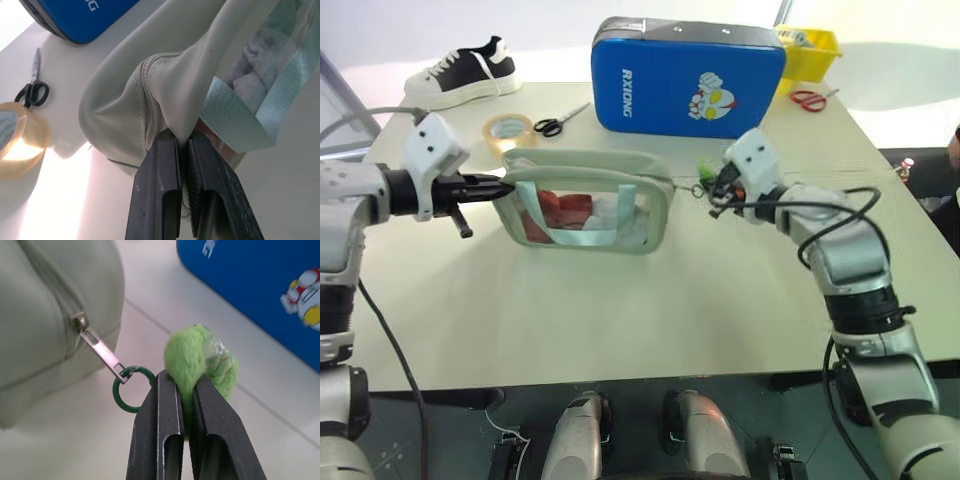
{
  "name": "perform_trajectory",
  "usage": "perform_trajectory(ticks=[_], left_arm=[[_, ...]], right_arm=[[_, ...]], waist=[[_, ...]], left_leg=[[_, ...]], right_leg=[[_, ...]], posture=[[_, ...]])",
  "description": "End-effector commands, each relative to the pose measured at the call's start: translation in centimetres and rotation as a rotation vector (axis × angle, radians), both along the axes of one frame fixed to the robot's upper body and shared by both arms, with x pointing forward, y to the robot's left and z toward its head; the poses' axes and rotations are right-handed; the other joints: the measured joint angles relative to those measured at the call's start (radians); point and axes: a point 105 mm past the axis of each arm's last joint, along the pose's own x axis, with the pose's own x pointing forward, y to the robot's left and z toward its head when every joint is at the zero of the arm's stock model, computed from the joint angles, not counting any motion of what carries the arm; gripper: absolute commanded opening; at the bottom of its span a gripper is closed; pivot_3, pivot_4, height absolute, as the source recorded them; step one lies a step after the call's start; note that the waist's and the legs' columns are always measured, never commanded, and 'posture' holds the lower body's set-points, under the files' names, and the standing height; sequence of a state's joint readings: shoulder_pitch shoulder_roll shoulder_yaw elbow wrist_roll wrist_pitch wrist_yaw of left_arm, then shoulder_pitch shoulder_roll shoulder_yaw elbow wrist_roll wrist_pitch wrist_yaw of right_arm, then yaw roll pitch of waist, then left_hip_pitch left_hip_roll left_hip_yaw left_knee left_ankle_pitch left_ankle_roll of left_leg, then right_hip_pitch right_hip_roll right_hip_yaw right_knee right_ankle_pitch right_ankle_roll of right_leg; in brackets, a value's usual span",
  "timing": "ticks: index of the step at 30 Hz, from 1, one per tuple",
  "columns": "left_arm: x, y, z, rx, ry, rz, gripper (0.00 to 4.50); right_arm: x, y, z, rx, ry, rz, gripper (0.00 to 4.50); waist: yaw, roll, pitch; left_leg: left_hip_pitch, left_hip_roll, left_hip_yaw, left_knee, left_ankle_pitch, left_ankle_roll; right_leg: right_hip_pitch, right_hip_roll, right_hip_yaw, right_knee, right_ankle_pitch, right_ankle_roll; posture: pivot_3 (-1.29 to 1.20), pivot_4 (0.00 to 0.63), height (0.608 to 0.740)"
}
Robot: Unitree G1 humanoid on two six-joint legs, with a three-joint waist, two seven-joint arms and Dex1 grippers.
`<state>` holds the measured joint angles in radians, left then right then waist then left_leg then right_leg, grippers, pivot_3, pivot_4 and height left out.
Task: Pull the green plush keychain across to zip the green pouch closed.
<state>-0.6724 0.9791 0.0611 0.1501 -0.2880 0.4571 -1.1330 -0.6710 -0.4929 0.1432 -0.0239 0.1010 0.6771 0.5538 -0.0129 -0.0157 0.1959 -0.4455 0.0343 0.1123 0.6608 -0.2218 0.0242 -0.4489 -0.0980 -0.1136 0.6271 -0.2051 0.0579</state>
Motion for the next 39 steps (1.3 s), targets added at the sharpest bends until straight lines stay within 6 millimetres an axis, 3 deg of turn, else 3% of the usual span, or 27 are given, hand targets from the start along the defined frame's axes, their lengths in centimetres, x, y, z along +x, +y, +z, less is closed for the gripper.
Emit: perform_trajectory(ticks=[1, 6, 10, 12, 15, 19, 21, 26, 29, 36, 39], left_arm=[[0.1, -0.5, 0.3, -0.001, -0.004, -0.004, 0.00], [0.1, -0.9, 0.3, -0.005, -0.002, -0.012, 0.00], [0.1, -1.0, 0.3, -0.008, -0.003, -0.013, 0.00], [0.1, -1.1, 0.3, -0.009, -0.006, -0.015, 0.00], [0.2, -1.2, 0.3, -0.012, -0.008, -0.018, 0.00], [0.4, -1.3, 0.3, -0.011, -0.015, -0.020, 0.00], [0.4, -1.3, 0.6, -0.018, -0.019, -0.023, 0.00], [0.7, -1.3, 1.4, -0.052, -0.031, -0.019, 0.00], [0.3, -1.5, 2.0, -0.100, -0.008, -0.049, 1.02], [-0.7, 0.1, 3.9, -0.221, 0.023, -0.019, 4.43], [-0.6, 0.7, 4.5, -0.246, 0.016, 0.022, 4.48]], right_arm=[[-0.7, 2.8, -2.2, 0.005, 0.023, 0.050, 0.06], [-0.8, 5.2, -4.2, 0.031, 0.064, 0.086, 0.06], [-0.8, 4.7, -4.7, 0.027, 0.088, 0.097, 0.06], [-0.4, 3.4, -3.7, 0.035, 0.088, 0.094, 0.06], [0.1, 1.3, -1.2, 0.049, 0.082, 0.113, 1.08], [0.3, -1.7, 3.0, -0.001, 0.032, 0.139, 3.17], [-0.9, -3.0, 5.3, -0.029, 0.039, 0.242, 4.03], [-5.5, -2.9, 8.7, -0.028, 0.114, 0.535, 4.03], [-6.6, -1.6, 9.6, -0.021, 0.101, 0.607, 4.10], [-5.7, -0.4, 10.3, 0.023, 0.036, 0.556, 4.10], [-5.4, -0.6, 10.4, 0.045, 0.023, 0.525, 4.10]], waist=[[0.000, 0.000, 0.000], [0.002, 0.000, 0.000], [0.000, 0.000, 0.000], [0.001, 0.000, 0.000], [0.003, 0.000, 0.000], [0.004, 0.001, 0.000], [0.005, 0.002, 0.001], [0.005, 0.002, 0.001], [0.002, 0.002, 0.001], [0.002, 0.002, 0.001], [0.003, 0.002, 0.001]], left_leg=[[0.000, 0.000, 0.000, 0.000, 0.000, 0.000], [0.001, 0.000, -0.001, 0.000, 0.000, 0.000], [0.002, 0.000, -0.002, 0.000, -0.001, -0.002], [0.002, 0.000, -0.002, 0.000, -0.001, -0.002], [0.002, -0.001, -0.002, 0.000, -0.001, -0.002], [0.001, -0.001, -0.002, 0.000, -0.002, -0.002], [0.001, -0.001, -0.002, 0.000, -0.002, -0.001], [0.001, -0.001, -0.002, -0.002, -0.002, 0.002], [0.000, -0.001, -0.002, -0.002, -0.002, 0.002], [0.000, -0.001, -0.002, -0.002, -0.002, 0.002], [-0.001, -0.001, -0.002, -0.002, -0.002, 0.002]], right_leg=[[0.000, 0.000, 0.000, 0.000, 0.000, 0.000], [0.002, 0.000, 0.000, 0.000, 0.000, 0.000], [0.004, 0.000, 0.000, -0.004, 0.000, -0.001], [0.004, 0.000, 0.000, -0.004, 0.000, -0.001], [0.004, 0.000, 0.000, -0.004, 0.000, -0.001], [0.004, 0.000, -0.001, -0.005, 0.000, -0.001], [0.004, 0.000, -0.001, -0.006, 0.000, -0.001], [0.005, 0.000, -0.001, -0.010, 0.000, 0.000], [0.005, 0.000, -0.001, -0.010, 0.001, 0.002], [0.004, -0.001, -0.001, -0.010, 0.000, 0.000], [0.003, -0.001, -0.001, -0.010, 0.001, 0.000]], posture=[[0.00, 0.150, 0.740], [0.00, 0.150, 0.740], [0.00, 0.150, 0.740], [0.00, 0.150, 0.740], [0.00, 0.150, 0.740], [0.00, 0.150, 0.740], [0.00, 0.150, 0.740], [0.00, 0.150, 0.740], [0.00, 0.150, 0.740], [0.00, 0.150, 0.740], [0.00, 0.150, 0.740]])
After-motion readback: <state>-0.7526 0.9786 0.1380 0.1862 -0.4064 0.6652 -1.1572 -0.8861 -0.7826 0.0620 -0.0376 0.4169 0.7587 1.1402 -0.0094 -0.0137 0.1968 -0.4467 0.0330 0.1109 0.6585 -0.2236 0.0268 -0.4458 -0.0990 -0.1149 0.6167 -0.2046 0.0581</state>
